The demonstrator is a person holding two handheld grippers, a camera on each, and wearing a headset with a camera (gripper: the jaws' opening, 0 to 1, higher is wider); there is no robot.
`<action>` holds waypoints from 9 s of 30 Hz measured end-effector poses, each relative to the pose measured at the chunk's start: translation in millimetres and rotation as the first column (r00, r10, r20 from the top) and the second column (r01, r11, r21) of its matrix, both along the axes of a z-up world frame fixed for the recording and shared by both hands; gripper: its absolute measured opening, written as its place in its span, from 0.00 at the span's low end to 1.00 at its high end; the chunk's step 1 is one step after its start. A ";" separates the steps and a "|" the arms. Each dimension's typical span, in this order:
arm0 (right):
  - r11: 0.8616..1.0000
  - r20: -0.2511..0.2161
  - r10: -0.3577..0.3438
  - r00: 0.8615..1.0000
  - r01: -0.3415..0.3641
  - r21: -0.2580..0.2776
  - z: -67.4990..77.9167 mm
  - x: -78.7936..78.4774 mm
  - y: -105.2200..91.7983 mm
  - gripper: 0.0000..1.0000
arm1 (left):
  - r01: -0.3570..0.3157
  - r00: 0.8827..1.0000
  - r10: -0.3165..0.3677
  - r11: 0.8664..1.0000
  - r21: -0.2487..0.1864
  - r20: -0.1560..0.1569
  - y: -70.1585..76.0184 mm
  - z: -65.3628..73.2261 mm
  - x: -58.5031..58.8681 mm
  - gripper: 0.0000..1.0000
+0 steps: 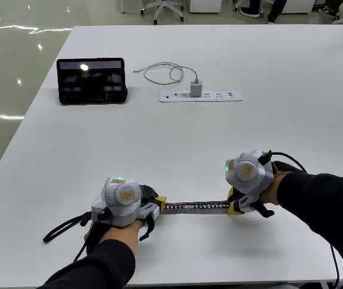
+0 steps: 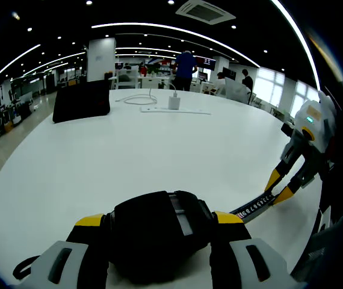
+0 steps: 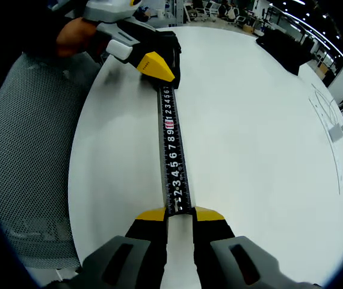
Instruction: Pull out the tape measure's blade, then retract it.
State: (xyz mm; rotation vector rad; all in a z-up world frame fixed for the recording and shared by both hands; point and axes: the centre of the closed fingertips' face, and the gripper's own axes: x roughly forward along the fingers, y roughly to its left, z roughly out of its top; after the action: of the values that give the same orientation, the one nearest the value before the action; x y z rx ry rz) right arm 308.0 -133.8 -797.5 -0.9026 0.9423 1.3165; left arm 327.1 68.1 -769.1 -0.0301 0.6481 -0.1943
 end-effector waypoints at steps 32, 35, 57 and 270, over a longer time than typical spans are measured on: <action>1.000 0.006 0.019 1.000 -0.019 0.018 0.1 -0.1 16.2 0.11 | 0.000 1.000 0.000 1.000 -0.004 -0.001 -0.2 0.0 -0.4 0.65; 0.999 0.006 0.036 0.999 -0.037 0.016 -0.2 -0.4 17.4 0.11 | 0.000 1.000 0.000 1.000 -0.004 -0.002 0.0 0.0 -0.4 0.65; 0.999 0.007 0.038 0.999 -0.038 0.028 0.5 -1.0 29.4 0.11 | -0.003 1.000 0.003 1.000 -0.004 -0.002 0.1 0.0 -0.9 0.65; 0.954 -0.019 -0.015 1.000 0.020 0.299 2.8 -7.7 161.2 0.10 | -0.004 1.000 0.003 0.996 -0.085 -0.016 1.7 0.9 -0.3 0.63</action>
State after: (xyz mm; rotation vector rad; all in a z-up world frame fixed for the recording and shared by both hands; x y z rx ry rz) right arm 300.3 27.4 -794.7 -0.6475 0.7356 1.4081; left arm 326.8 69.8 -768.2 -0.1146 0.6550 -0.2184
